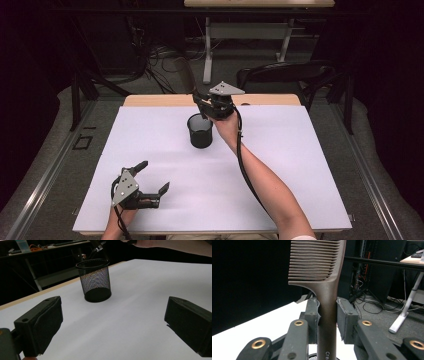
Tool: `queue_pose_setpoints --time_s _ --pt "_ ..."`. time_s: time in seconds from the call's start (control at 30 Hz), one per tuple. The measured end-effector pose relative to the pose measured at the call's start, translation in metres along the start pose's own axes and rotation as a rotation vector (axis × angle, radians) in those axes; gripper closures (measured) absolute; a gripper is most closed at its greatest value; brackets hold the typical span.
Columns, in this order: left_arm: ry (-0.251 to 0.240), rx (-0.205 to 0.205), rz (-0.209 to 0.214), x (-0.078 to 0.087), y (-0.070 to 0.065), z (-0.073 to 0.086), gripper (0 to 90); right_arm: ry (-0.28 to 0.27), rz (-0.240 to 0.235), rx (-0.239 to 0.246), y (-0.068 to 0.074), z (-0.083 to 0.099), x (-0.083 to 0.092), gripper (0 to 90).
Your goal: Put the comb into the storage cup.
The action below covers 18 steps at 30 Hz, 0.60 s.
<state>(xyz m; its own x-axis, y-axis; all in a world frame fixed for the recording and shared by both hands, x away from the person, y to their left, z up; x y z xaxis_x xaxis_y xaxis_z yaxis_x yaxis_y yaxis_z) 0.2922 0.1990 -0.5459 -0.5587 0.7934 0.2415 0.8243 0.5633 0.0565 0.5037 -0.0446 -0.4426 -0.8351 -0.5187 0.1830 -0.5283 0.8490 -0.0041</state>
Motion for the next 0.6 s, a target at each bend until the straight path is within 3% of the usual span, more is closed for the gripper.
queue_pose_setpoints --time_s 0.6 --pt "-0.007 0.003 -0.001 0.0002 -0.0003 -0.0004 1.9 0.0 -0.008 0.006 0.0045 0.0048 -0.009 72.6"
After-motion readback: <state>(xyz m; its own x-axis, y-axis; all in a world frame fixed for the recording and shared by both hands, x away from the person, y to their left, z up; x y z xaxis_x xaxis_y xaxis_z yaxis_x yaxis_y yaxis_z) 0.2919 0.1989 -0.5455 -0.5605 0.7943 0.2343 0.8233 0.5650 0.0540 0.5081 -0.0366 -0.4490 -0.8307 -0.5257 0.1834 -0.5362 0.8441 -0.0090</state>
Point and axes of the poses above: each handheld gripper's, and its own axes: x roughly backward along the jaws, z roughly out of its underside, y roughly to its left, the point moved 3 cm from there along -x, roughly forward along the jaws, and after that the axes turned 13 degrees about z, right-handed, at the moved point
